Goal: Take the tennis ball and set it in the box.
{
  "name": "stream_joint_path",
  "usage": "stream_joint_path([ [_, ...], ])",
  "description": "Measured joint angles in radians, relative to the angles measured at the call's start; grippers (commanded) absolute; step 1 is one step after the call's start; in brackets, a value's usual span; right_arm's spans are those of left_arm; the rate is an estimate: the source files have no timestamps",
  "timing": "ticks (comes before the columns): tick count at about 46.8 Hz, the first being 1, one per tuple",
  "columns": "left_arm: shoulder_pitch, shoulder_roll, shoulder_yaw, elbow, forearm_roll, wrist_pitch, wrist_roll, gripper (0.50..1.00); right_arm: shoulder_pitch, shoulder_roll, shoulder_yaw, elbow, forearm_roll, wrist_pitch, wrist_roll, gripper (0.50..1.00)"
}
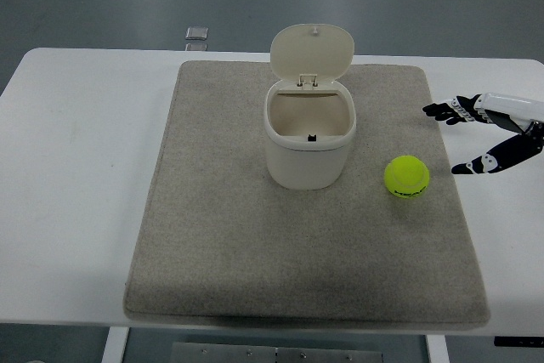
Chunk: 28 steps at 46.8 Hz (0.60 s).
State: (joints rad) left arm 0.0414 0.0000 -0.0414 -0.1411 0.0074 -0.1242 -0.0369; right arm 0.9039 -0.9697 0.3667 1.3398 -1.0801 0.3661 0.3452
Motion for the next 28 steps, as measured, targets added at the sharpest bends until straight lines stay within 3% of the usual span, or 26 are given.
stream_joint_path([
  [9, 0.000, 0.000, 0.000, 0.000, 0.000, 0.000, 0.000, 0.996, -0.024, 0.047, 0.000, 0.007, -0.090, -0.071, 0.000, 0.919],
  [28, 0.000, 0.000, 0.000, 0.000, 0.000, 0.000, 0.000, 0.996, -0.094, 0.124, -0.003, -0.010, -0.215, -0.154, -0.004, 0.919],
])
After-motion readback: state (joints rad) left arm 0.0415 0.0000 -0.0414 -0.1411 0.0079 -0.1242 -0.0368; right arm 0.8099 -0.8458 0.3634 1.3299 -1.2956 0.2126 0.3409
